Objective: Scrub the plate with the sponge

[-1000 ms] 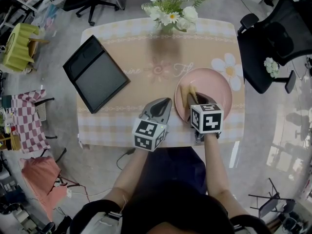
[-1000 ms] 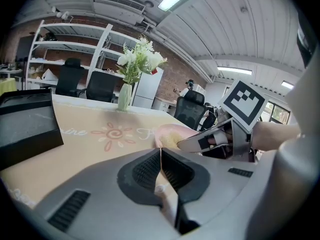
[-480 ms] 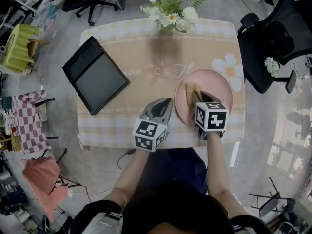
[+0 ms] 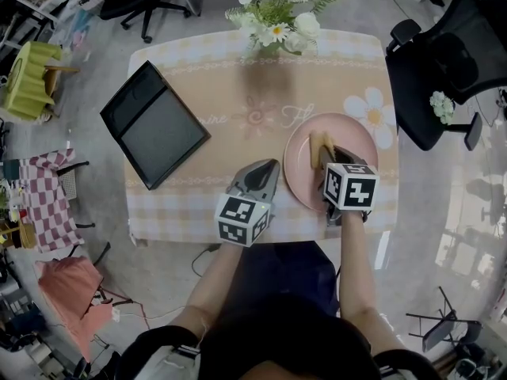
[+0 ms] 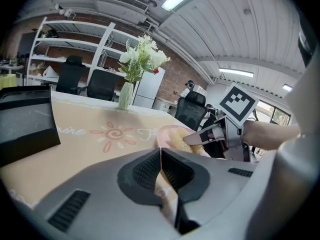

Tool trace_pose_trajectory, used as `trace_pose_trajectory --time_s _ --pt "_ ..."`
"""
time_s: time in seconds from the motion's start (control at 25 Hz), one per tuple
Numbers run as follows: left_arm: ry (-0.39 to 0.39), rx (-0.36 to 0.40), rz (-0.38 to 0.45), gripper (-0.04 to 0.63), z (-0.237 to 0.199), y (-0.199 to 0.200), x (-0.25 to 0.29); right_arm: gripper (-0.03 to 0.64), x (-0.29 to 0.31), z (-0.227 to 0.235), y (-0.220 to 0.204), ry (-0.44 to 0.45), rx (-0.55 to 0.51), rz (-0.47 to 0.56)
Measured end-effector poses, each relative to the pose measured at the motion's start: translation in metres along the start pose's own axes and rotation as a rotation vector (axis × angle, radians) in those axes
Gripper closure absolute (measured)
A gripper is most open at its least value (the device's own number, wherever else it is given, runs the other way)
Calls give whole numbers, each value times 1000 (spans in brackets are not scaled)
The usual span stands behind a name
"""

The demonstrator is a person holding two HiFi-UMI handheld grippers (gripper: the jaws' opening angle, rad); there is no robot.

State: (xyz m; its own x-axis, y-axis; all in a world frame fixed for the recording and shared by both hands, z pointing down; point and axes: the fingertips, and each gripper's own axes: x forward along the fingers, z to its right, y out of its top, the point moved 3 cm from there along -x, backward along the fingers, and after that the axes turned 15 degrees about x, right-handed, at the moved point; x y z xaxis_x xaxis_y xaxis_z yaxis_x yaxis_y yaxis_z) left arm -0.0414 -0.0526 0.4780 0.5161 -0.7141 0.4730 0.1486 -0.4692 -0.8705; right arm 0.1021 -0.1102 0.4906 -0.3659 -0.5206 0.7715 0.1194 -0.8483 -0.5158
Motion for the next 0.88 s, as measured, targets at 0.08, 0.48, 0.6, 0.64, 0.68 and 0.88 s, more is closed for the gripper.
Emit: trace_pose_trajectory --time_s 0.08,0.48,0.6,0.64,0.68,0.88 --pt "0 1 -2 580 0 0 0 560 0 2 1 -1 6 1" --pt "1 6 -10 580 -2 -2 1 560 -2 16 9 -42 11 8" --pt "3 3 -8 580 -3 -1 1 559 -2 19 11 -58 5 6" --pt "2 2 -8 580 -3 -2 1 559 -2 20 11 -62 3 5" --pt "2 2 -8 580 -4 -2 0 560 -2 20 11 -65 1 4" --pt "1 0 -8 580 -5 -2 0 558 -3 24 13 -87 -3 3"
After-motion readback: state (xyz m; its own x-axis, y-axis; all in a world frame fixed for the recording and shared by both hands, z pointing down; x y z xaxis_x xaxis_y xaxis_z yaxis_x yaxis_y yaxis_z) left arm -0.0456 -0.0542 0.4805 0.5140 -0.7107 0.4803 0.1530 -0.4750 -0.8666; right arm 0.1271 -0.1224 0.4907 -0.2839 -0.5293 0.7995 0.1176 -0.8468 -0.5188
